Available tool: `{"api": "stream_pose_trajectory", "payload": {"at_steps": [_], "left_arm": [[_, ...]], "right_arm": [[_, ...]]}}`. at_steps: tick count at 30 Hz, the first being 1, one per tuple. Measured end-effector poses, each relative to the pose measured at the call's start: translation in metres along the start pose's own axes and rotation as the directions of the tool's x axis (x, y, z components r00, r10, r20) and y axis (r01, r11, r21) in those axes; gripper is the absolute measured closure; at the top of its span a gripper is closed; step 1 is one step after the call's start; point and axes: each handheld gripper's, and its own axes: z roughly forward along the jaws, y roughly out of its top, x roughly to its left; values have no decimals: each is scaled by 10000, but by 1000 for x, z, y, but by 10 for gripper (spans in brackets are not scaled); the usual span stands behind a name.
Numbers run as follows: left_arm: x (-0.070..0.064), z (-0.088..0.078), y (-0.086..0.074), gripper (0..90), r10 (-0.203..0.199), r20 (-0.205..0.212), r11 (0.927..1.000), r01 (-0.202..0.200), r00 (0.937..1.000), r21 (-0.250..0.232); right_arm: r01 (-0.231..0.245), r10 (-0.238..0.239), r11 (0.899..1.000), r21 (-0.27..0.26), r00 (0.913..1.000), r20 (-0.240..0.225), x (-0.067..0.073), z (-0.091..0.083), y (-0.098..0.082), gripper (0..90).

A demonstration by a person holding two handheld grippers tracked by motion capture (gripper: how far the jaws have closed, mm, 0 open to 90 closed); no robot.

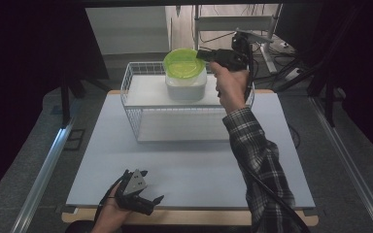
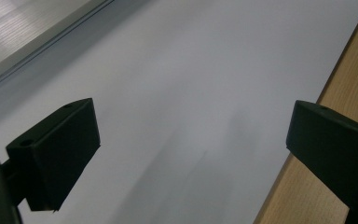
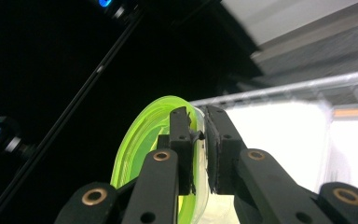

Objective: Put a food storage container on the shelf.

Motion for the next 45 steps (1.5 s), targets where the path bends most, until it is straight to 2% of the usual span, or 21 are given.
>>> {"api": "stream_pose_trajectory", "payload": {"at_steps": [2, 4, 8, 10, 13, 15, 18, 19, 20, 23, 28, 29, 31, 33, 36, 37, 40, 42, 44, 45], "left_arm": [[0, 0, 0, 24, -14, 24, 10000, 14, 10000, -25], [1, 0, 0, 24, 22, 27, 10000, -22, 10000, -4], [1, -1, 0, 24, -27, 35, 10000, 27, 10000, -8], [0, -1, 0, 24, 12, 27, 10000, -12, 10000, 19], [0, 0, 0, 24, 49, -10, 10000, -49, 10000, 27], [0, -1, -1, 24, 35, -24, 10000, -35, 10000, 32], [2, -1, -1, 24, -40, -41, 10000, 41, 10000, 62], [2, -1, -1, 24, -55, -47, 9999, 55, 10000, 95], [3, 0, -1, 24, -74, -66, 9999, 75, 10000, 132], [4, 1, -2, 22, -213, -82, 9996, 215, 9997, 162], [9, 1, -4, 19, -527, -15, 9985, 527, 9986, 151], [9, 1, -4, 18, -560, 17, 9983, 560, 9984, 142], [10, 1, -5, 16, -751, 115, 9971, 749, 9971, 106], [11, 1, -6, 14, -874, 232, 9961, 872, 9959, 99], [13, 2, -7, 11, -961, 340, 9953, 957, 9948, 108], [13, 2, -8, 10, -977, 346, 9952, 973, 9946, 116], [15, 3, -9, 9, -1025, 340, 9946, 1019, 9942, 189], [15, 3, -10, 8, -1086, 337, 9939, 1080, 9935, 202], [16, 3, -10, 7, -1075, 330, 9941, 1069, 9937, 197], [16, 3, -10, 6, -1057, 323, 9943, 1052, 9939, 170]], "right_arm": [[-156, 162, 9996, -227, 9996, 225, -3, 7, 2, 821], [-60, 79, 9995, -300, 9981, 616, -3, 12, 2, 818], [-6, 38, 9993, -370, 9963, 862, -3, 13, 2, 789], [65, -35, 9994, -337, 9959, 907, -2, 12, 4, 671], [743, -668, 9957, -546, 9895, 1283, 2, 2, 5, 541], [1094, -1011, 9923, -587, 9863, 1304, 4, -8, 2, 488], [2166, -2086, 9754, -402, 9669, 1469, 6, -29, -15, 383], [2562, -2497, 9661, -311, 9583, 1386, 4, -39, -27, 353], [2680, -2631, 9632, -217, 9561, 1293, 2, -45, -36, 334], [3336, -3337, 9425, 190, 9368, 1050, -14, -68, -81, 245], [3960, -4082, 9087, 1321, 9091, 827, -64, -91, -167, 145], [4117, -4302, 8962, 1655, 8975, 973, -73, -94, -183, 126], [4504, -4825, 8662, 2163, 8664, 1286, -92, -100, -210, 107], [4681, -5134, 8439, 2622, 8464, 1416, -107, -107, -232, 94], [5220, -5952, 7814, 3419, 7881, 1568, -121, -117, -257, 72], [5316, -6096, 7703, 3521, 7760, 1620, -125, -120, -263, 70], [5213, -6169, 7515, 4043, 7724, 1509, -134, -126, -276, 64], [5238, -6378, 7285, 4414, 7537, 1583, -137, -125, -280, 66], [5225, -6429, 7193, 4578, 7504, 1537, -139, -122, -282, 66], [5233, -6435, 7179, 4592, 7505, 1507, -139, -120, -283, 66]]}}
